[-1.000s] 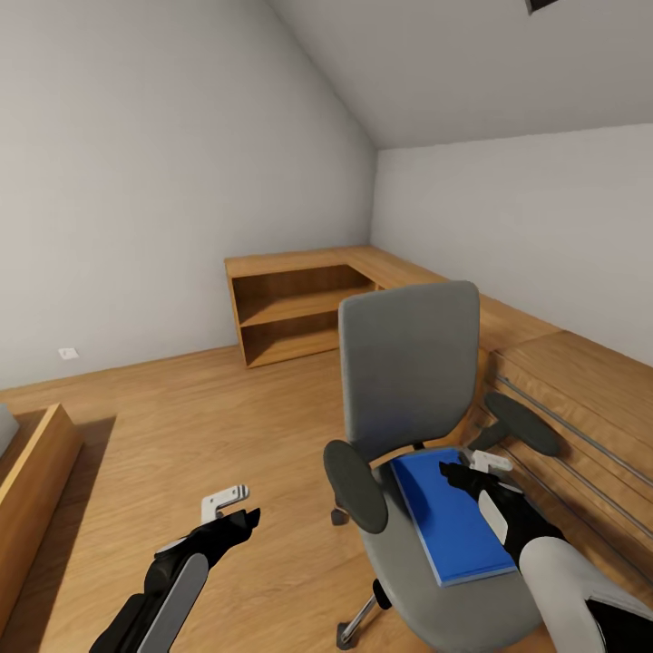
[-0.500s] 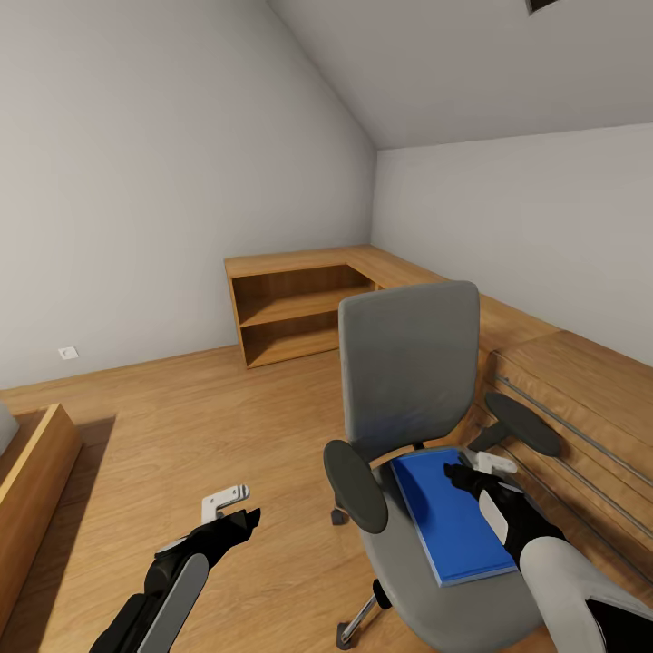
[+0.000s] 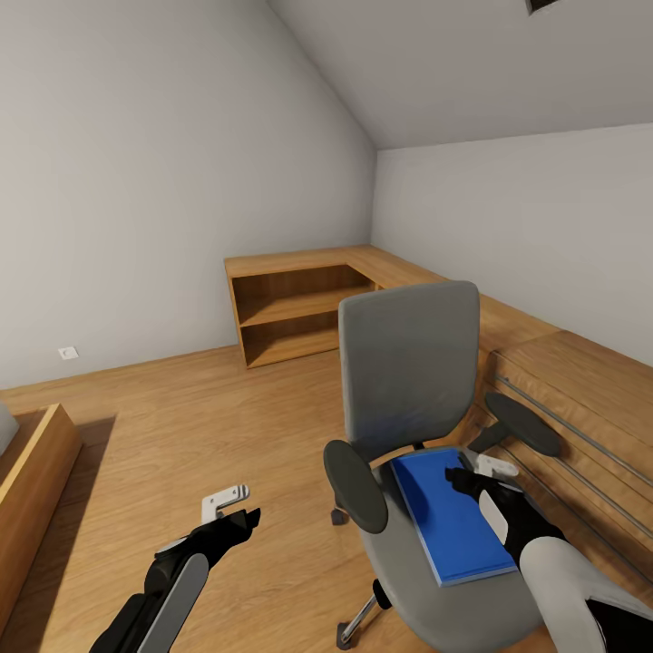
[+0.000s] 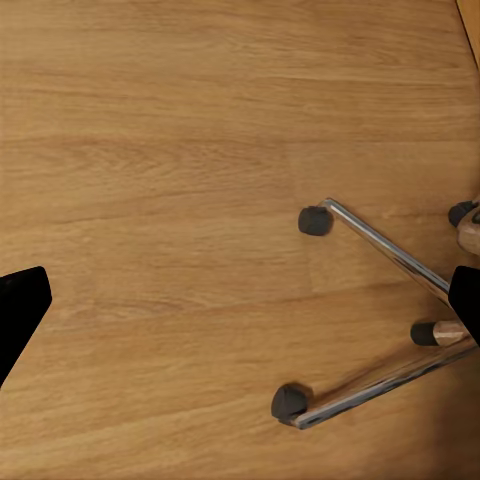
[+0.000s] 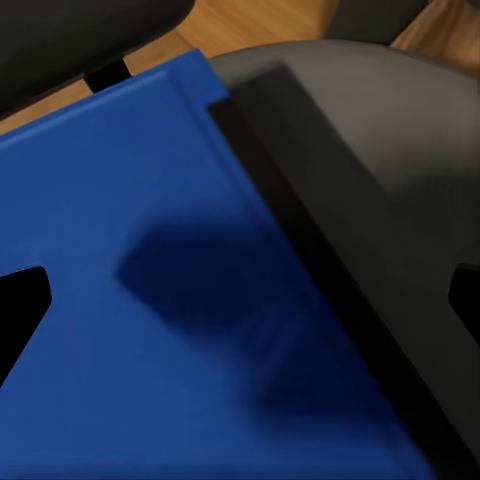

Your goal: In the bedroom, organize the workspace by keeping the computer under the desk, ensuring the monitor is on the desk, placing the keyboard on the desk next to the monitor, placing the mouse on the desk next to the keyboard, moving the folder from the swivel chair onto the desk next to the mouse, stacking the notebook on top of the folder with the pen on top of the notebook, and positioning the swivel chair next to the desk.

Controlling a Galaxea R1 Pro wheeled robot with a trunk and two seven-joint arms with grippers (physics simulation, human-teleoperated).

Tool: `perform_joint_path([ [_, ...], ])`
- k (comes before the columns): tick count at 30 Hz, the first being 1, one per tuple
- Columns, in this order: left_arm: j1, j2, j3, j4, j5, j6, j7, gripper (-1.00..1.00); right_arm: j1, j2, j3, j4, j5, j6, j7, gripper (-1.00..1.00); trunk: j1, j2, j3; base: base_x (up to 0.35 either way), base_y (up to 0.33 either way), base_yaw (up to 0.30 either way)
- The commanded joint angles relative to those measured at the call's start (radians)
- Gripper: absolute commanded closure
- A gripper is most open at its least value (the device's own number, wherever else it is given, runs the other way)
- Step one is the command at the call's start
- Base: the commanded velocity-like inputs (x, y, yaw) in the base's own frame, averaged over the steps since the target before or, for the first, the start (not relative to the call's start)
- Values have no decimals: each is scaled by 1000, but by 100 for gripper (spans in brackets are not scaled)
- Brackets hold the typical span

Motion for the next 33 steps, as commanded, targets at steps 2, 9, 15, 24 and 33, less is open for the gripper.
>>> perform_joint_path([
  [2, -1, 1, -3, -1, 10, 1, 10, -100, 0, 0, -3, -2, -3, 9, -1, -100, 0, 0, -1, 0, 0, 0],
  [9, -1, 1, -3, -1, 10, 1, 11, -100, 0, 0, -3, -1, -3, 14, -1, -100, 0, 0, -1, 0, 0, 0],
  [15, -1, 1, -4, -1, 10, 1, 11, -100, 0, 0, -3, -1, -3, 16, -1, -100, 19, -35, -17, 0, 0, 0],
  [24, -1, 0, -4, -1, 10, 1, 12, -100, 0, -1, -2, -1, -3, 17, -1, -100, 46, -84, -39, 0, 0, 0],
  [33, -1, 0, -4, -1, 10, 1, 11, -100, 0, -1, -2, 0, -3, 17, -1, -100, 46, -84, -39, 0, 0, 0],
])
